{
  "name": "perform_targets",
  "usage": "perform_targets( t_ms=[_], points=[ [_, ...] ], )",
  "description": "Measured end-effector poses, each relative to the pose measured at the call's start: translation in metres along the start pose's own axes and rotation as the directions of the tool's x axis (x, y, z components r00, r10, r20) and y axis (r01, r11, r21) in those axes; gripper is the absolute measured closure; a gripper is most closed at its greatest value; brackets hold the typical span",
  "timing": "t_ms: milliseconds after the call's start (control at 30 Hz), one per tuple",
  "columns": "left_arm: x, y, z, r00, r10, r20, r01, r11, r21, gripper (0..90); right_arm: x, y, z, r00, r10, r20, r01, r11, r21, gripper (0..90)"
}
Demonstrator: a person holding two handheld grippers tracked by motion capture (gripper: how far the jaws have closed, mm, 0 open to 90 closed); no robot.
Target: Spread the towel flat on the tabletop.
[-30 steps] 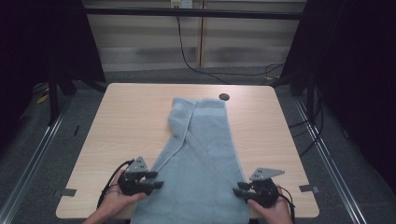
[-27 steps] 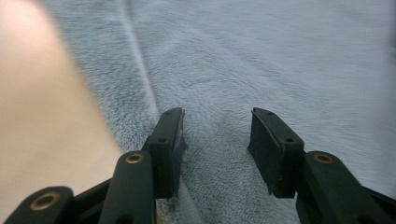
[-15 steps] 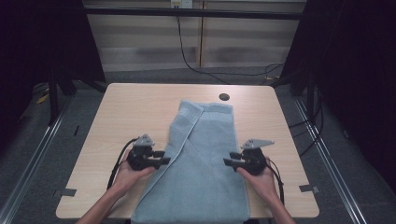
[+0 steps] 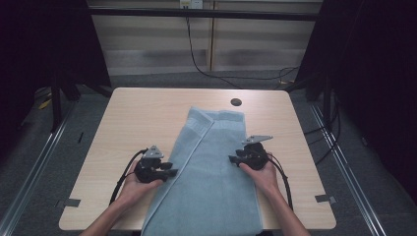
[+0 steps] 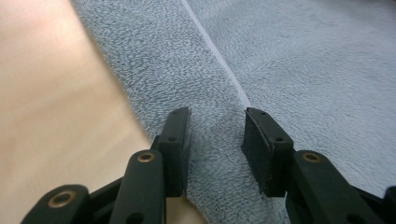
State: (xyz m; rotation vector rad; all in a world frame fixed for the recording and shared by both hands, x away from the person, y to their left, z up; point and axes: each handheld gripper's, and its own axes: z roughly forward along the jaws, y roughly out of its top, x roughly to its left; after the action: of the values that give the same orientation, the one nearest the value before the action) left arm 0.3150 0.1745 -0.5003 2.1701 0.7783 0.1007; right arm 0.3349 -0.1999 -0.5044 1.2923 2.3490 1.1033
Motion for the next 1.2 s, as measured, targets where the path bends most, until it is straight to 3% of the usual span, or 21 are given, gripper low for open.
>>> perform_targets(
  t_ms=[100,233,333,433,600,700,767,800,900,1067,1200],
  points=[
    [-0.015,-0.014,-0.013,0.9995,0.027,0.019,-0.028,0.9995,0.014,61.1,0.01,-0.008,-0.007,0.9985,-0.006,-0.054,0.006,1.0,0.001,57.2],
    [-0.031,-0.029,-0.029,0.9967,0.031,0.076,-0.034,0.9987,0.038,60.5,0.033,-0.022,-0.019,0.9963,-0.043,-0.074,0.045,0.999,0.018,57.2],
    [-0.034,-0.031,-0.036,0.9875,0.059,0.146,-0.066,0.9968,0.045,57.2,0.048,-0.035,-0.03,0.994,-0.054,-0.095,0.055,0.998,0.008,57.0],
    [-0.028,-0.017,-0.036,0.9936,0.031,0.108,-0.03,0.9995,-0.011,55.3,0.057,-0.047,-0.04,0.9906,-0.036,-0.132,0.038,0.999,0.011,57.0],
    [-0.011,0.027,-0.008,0.9982,0.016,0.057,-0.013,0.9989,-0.045,53.9,0.055,-0.047,-0.046,0.9902,-0.042,-0.133,0.045,0.999,0.02,55.1],
    [-0.002,0.053,0.016,0.9996,0.007,0.029,-0.005,0.9985,-0.055,55.1,0.045,-0.037,-0.043,0.9942,-0.039,-0.101,0.037,0.999,-0.024,54.7],
    [0.004,0.066,0.034,0.9997,0.016,0.019,-0.016,0.9994,-0.03,55.5,0.037,-0.03,-0.041,0.9965,-0.031,-0.078,0.028,0.999,-0.038,54.5],
    [0.007,0.07,0.042,0.9999,0.001,0.011,-0.001,0.9996,-0.028,55.6,0.033,-0.028,-0.039,0.9975,-0.024,-0.066,0.021,0.999,-0.049,54.4],
    [0.013,0.073,0.06,0.9997,-0.024,-0.001,0.024,0.9993,-0.028,56.9,0.023,-0.025,-0.033,0.9986,-0.002,-0.053,-0.001,0.998,-0.057,54.1],
    [0.001,0.07,0.07,0.9992,0.03,0.028,-0.029,0.9994,-0.018,52.8,0.02,-0.027,-0.027,0.9981,-0.008,-0.061,0.007,1.0,-0.016,52.5],
    [-0.011,0.068,0.077,0.9965,0.082,-0.017,-0.082,0.9965,0.018,47.7,0.021,-0.028,-0.025,0.9983,-0.016,-0.055,0.016,1.0,-0.012,51.5]
  ],
)
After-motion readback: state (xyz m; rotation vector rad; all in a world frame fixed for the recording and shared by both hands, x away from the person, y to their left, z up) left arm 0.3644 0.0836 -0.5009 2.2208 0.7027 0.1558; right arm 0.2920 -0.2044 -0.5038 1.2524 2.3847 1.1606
